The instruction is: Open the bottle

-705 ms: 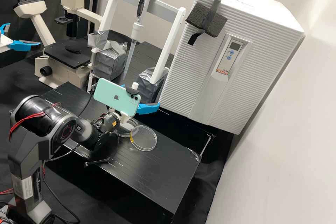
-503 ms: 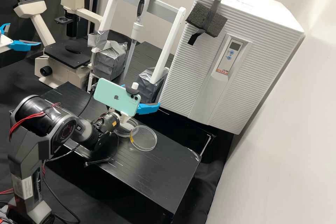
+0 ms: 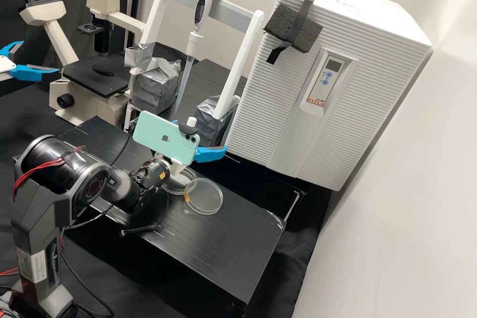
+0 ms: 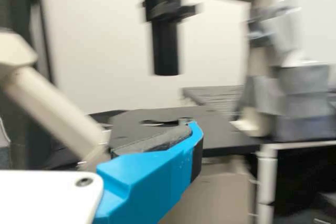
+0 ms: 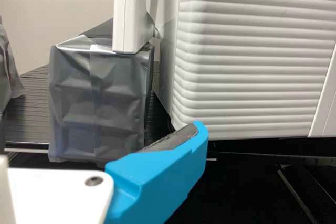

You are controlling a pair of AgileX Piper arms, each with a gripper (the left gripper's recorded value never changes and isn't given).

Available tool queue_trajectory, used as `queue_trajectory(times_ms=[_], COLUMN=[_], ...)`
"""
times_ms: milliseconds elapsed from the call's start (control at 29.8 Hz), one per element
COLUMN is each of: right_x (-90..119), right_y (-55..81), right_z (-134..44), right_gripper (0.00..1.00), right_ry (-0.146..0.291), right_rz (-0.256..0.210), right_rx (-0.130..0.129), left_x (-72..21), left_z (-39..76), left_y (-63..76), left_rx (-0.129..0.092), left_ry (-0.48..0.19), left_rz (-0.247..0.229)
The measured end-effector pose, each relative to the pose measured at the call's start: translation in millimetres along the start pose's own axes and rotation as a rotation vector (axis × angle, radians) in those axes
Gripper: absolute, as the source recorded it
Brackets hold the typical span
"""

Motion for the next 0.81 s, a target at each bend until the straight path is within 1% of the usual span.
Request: queue_trajectory(times_ms=[67, 101, 168, 235, 336, 369, 436, 604, 705, 738, 806], right_x=[0, 0, 0, 0, 0, 0, 0, 0, 0, 0, 0], right_y=[0.0, 0.0, 0.0, 0.0, 0.0, 0.0, 0.0, 0.0, 0.0, 0.0, 0.0], right_z=[0.0, 0.0, 0.0, 0.0, 0.0, 0.0, 0.0, 0.0, 0.0, 0.0, 0.0], right_gripper=[1.0, 1.0, 1.0, 1.0, 1.0, 1.0, 1.0, 1.0, 1.0, 1.0, 1.0], right_ry=[0.0, 0.0, 0.0, 0.0, 0.0, 0.0, 0.0, 0.0, 0.0, 0.0, 0.0], right_rz=[0.0, 0.0, 0.0, 0.0, 0.0, 0.0, 0.0, 0.0, 0.0, 0.0, 0.0], right_rx=[0.0, 0.0, 0.0, 0.0, 0.0, 0.0, 0.0, 0.0, 0.0, 0.0, 0.0], left_x=[-7.0, -10.0, -16.6, -23.6, -33.2, -36.0, -41.3, -54.4, -58.9, -60.5, -62.2], left_z=[6.4, 8.7, 13.4, 18.7, 24.8, 26.5, 29.8, 38.4, 41.9, 42.6, 42.0], left_y=[-0.3, -0.8, -3.0, -8.6, -16.2, -18.7, -22.5, -31.4, -34.5, -36.1, -37.2], left_rx=[0.0, 0.006, 0.023, 0.034, 0.045, 0.04, 0.041, 0.05, 0.061, 0.061, 0.066], left_ry=[-0.072, -0.097, -0.145, -0.188, -0.242, -0.252, -0.272, -0.327, -0.359, -0.368, -0.374], left_rz=[-0.011, -0.02, -0.05, -0.089, -0.144, -0.159, -0.182, -0.238, -0.262, -0.273, -0.283])
